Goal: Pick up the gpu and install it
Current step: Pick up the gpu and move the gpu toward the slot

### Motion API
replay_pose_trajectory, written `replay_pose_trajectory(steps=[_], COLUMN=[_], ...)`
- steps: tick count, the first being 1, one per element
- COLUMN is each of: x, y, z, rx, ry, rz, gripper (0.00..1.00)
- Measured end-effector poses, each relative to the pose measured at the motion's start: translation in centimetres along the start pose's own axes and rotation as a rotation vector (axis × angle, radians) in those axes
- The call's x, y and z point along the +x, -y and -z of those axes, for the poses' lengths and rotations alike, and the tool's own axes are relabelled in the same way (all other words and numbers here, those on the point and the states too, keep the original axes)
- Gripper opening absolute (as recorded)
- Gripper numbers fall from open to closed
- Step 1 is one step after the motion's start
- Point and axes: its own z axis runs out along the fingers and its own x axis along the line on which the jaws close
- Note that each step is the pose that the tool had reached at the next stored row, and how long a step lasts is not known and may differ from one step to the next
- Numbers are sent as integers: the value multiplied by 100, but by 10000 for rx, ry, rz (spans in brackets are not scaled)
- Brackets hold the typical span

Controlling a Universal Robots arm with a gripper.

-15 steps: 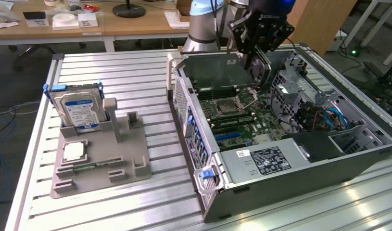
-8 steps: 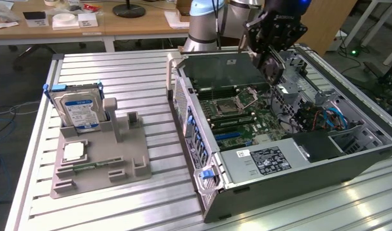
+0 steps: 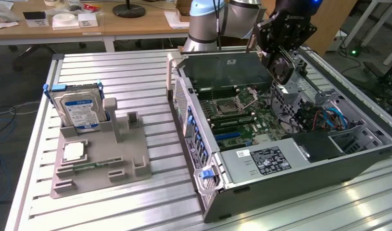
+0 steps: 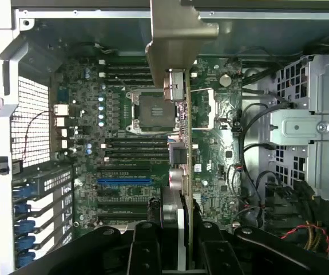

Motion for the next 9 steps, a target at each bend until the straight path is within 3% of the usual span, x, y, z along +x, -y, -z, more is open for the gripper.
replay_pose_trajectory(steps=[9], x=[-2], y=[0], z=[-1], rx=[-2], ry=[0], rz=[-1], gripper=[28])
